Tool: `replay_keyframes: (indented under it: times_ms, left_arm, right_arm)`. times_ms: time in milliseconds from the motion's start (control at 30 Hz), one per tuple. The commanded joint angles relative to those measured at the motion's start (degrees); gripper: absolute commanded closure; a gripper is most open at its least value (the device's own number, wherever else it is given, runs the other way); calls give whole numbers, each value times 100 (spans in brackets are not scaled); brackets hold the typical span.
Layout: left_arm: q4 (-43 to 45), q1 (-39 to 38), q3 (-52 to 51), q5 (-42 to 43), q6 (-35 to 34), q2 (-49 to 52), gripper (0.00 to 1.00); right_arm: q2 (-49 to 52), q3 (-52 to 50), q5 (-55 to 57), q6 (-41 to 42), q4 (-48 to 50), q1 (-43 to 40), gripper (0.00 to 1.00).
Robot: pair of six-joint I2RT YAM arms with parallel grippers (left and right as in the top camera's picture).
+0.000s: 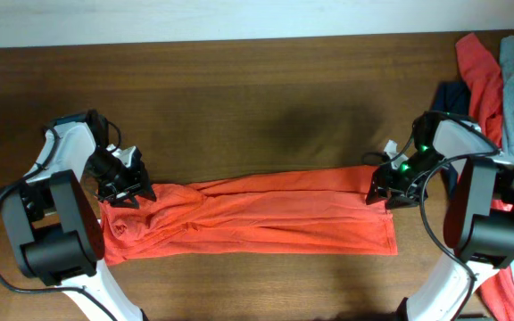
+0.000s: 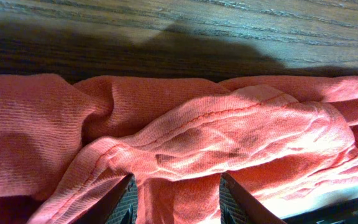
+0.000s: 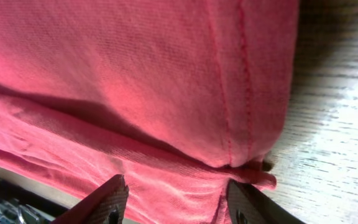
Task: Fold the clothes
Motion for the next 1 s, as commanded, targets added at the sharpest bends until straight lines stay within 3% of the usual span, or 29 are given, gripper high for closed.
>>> replay_keyframes:
  times_ms: [0,433,700,967]
  left_arm:
    - [7,28,68,-24,-15,-142,57]
    - [7,28,68,-42,-13,-142,57]
    - [7,28,68,-42,-15,-142,57]
    - [13,28,68,-42,-15,-142,57]
  right_arm:
    - [264,260,251,-61,-269,-11,42]
    - [245,1331,295,-61,-1073,-11,39]
    - [247,852,293,-63,-802,-11,38]
    - [258,-109,260,-59,162,0,37]
